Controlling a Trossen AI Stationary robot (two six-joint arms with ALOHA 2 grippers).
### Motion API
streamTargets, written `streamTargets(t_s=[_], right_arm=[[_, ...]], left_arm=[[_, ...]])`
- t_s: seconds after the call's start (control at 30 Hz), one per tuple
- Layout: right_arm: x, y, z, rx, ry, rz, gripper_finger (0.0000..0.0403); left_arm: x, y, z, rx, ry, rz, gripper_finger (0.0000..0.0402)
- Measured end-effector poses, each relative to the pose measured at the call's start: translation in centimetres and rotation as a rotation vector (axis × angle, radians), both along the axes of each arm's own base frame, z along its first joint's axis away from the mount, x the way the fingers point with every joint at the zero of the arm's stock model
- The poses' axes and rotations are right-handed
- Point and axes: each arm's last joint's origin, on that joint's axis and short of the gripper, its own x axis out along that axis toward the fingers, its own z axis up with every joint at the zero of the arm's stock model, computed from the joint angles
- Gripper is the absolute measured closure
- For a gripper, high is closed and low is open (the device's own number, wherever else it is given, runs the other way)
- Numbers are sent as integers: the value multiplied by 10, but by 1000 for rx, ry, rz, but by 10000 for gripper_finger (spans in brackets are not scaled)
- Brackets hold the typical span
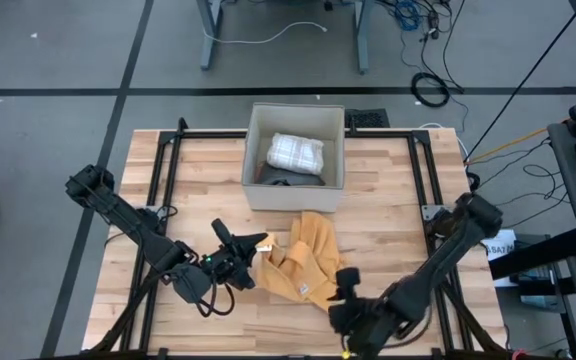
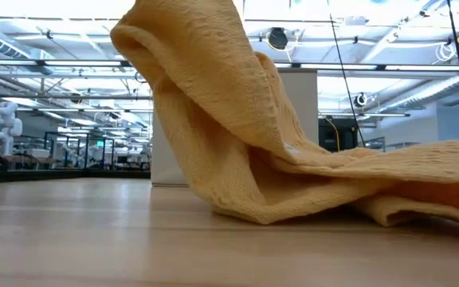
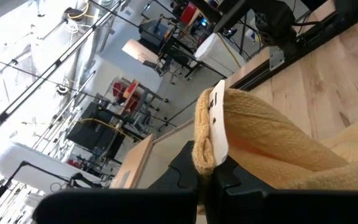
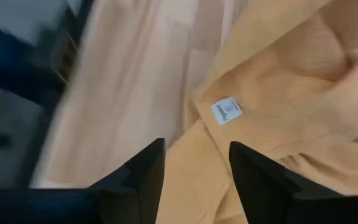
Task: Fold towel
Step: Fold the orange towel
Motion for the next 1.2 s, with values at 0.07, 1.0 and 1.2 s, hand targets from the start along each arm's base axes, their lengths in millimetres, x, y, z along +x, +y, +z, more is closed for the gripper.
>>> streamTargets(t_s=[0.07, 1.0, 1.2], right_arm=[[7, 6, -23, -102, 29, 23, 241], [49, -24, -94, -389, 184, -11, 307], [62, -30, -101, -352, 192, 16, 307]], left_arm=[[0, 0, 0, 0, 0, -1, 401], [0, 3, -9, -66, 22, -22, 401], [3, 6, -10, -89, 22, -34, 401]])
